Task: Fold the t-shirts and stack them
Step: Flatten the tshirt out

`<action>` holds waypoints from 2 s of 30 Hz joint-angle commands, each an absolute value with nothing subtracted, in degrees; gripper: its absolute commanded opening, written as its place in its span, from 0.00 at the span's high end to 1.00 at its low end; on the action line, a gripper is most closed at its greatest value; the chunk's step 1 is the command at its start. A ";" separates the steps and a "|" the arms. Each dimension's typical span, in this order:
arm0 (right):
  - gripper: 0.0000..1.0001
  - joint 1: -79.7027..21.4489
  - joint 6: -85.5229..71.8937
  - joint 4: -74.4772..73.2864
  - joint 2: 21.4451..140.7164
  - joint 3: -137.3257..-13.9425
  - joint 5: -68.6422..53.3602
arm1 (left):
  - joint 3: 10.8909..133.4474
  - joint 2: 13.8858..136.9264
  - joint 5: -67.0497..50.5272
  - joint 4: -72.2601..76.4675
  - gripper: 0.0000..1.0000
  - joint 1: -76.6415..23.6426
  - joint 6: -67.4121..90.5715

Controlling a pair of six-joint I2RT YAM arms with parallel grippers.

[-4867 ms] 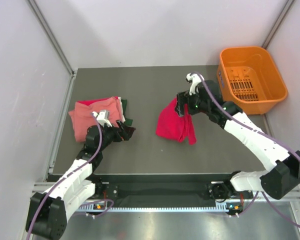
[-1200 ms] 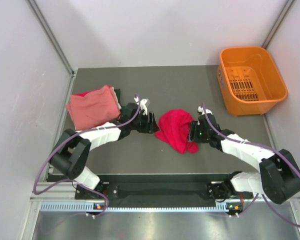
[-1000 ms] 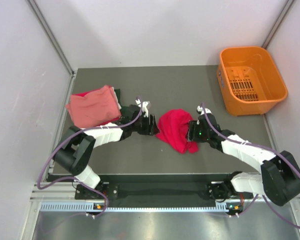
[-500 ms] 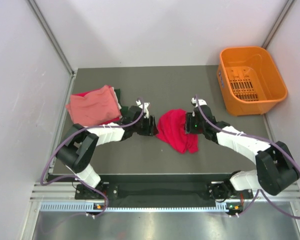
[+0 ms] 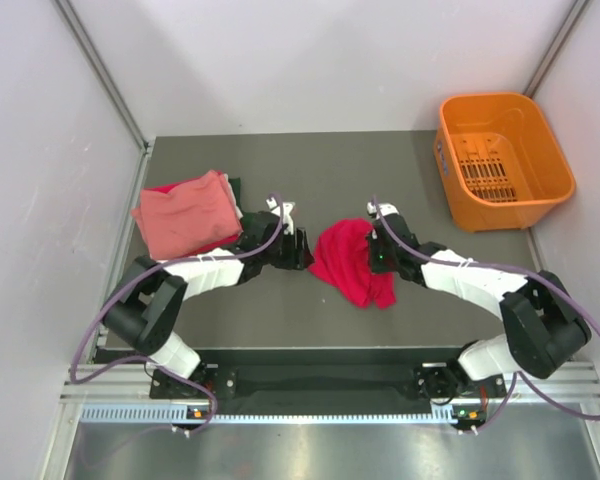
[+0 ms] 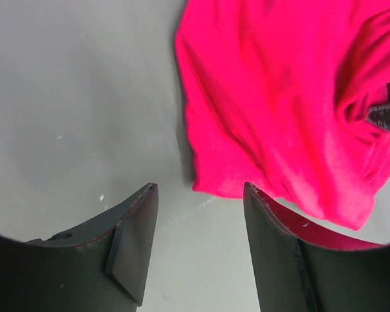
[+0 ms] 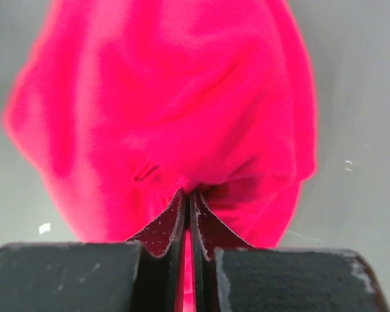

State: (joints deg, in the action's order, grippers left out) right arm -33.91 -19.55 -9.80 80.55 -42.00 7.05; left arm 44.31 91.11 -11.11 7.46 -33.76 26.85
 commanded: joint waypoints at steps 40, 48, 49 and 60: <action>1.00 -35.51 -20.48 -26.10 71.46 -81.39 -9.73 | 34.54 70.06 -9.93 20.92 0.01 -37.96 24.17; 1.00 -35.95 -25.74 -21.10 69.00 -79.80 -20.64 | 37.53 67.23 -8.26 20.57 0.01 -39.02 24.17; 1.00 -36.12 -26.27 -20.75 68.91 -80.15 -21.96 | 37.96 67.50 -8.00 20.57 0.01 -39.11 24.26; 1.00 -36.91 -26.73 -30.13 77.16 -113.08 -19.73 | 47.28 74.97 -2.90 18.28 0.02 -40.17 27.25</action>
State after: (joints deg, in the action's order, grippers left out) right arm -36.27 -26.17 -28.93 75.96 -101.65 -22.11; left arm 43.48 73.82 -6.07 17.52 -39.86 25.98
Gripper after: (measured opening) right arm 0.009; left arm 0.986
